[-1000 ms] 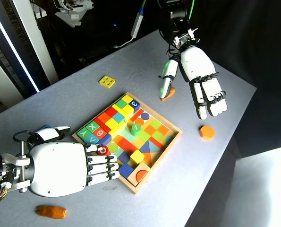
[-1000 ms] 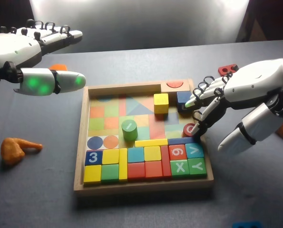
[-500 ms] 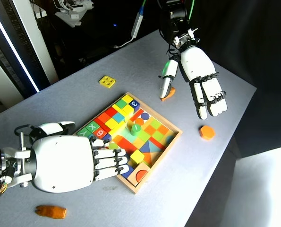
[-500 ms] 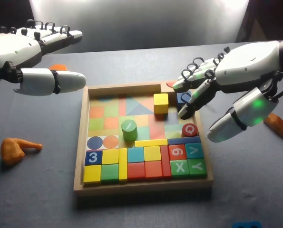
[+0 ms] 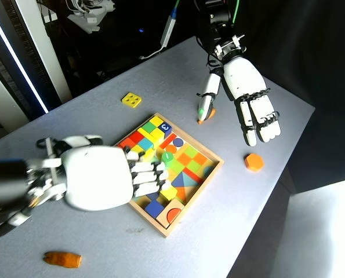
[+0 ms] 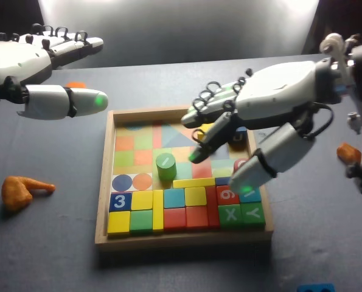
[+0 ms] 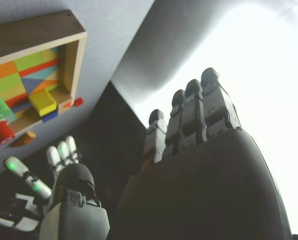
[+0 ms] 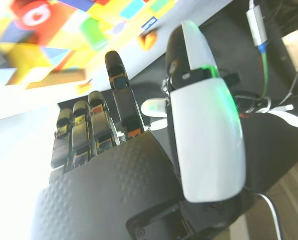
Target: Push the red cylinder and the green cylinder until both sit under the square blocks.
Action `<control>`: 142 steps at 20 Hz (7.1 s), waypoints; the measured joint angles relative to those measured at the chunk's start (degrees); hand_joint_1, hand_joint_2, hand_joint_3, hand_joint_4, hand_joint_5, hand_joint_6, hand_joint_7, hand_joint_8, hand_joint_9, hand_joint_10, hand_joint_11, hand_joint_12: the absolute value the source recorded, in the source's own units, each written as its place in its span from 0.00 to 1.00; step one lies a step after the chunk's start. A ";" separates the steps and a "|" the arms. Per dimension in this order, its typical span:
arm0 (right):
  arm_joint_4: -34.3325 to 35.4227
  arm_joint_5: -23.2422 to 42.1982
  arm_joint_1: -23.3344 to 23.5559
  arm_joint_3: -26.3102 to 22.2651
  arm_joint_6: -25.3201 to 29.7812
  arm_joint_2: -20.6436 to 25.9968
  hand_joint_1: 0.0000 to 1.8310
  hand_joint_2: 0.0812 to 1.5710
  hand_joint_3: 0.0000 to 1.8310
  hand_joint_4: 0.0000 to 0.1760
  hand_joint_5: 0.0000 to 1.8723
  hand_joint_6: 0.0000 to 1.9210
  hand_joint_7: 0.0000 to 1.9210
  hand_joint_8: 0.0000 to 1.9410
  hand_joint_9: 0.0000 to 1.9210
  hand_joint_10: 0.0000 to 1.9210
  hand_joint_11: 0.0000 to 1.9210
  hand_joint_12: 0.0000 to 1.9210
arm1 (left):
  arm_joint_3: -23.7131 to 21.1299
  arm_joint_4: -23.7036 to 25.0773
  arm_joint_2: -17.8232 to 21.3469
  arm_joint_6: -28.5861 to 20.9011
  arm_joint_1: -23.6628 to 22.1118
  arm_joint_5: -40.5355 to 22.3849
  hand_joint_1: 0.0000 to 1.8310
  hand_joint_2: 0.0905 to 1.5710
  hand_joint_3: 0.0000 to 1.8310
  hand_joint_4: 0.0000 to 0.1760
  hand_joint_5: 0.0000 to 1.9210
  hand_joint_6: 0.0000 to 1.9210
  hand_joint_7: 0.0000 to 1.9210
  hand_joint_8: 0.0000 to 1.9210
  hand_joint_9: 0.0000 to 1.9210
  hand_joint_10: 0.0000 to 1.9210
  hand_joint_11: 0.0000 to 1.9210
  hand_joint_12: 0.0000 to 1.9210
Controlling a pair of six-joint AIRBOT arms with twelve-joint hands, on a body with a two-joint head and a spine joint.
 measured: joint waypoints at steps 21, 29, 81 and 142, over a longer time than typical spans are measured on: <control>4.72 -2.84 -1.38 5.35 -6.10 -8.39 0.07 0.67 0.00 1.00 0.23 0.00 0.00 0.00 0.00 0.00 0.00 0.00 | 1.53 1.53 -2.38 -0.02 -1.18 1.68 0.01 0.67 0.00 1.00 0.00 0.00 0.00 0.00 0.00 0.00 0.00 0.00; 4.76 -3.82 -1.40 7.02 -6.75 -9.99 0.10 0.67 0.00 1.00 0.24 0.00 0.00 0.00 0.00 0.00 0.00 0.00 | 1.66 2.01 -2.93 -0.02 -1.25 1.79 0.00 0.73 0.01 1.00 0.00 0.00 0.00 0.00 0.00 0.00 0.00 0.00; 2.12 -2.27 -3.26 6.25 -3.13 -5.84 0.08 0.70 0.00 1.00 0.27 0.01 0.00 0.00 0.00 0.00 0.00 0.00 | 2.16 1.33 -3.26 -0.63 -0.39 2.49 0.00 0.67 0.00 1.00 0.00 0.00 0.00 0.00 0.00 0.00 0.00 0.00; 2.67 -2.10 -4.50 4.76 -0.74 -2.29 0.09 0.70 0.00 0.95 0.33 0.01 0.01 0.00 0.00 0.00 0.00 0.00 | 1.99 0.31 -2.64 -0.66 0.28 2.16 0.00 0.69 0.00 0.90 0.00 0.00 0.00 0.00 0.00 0.00 0.00 0.00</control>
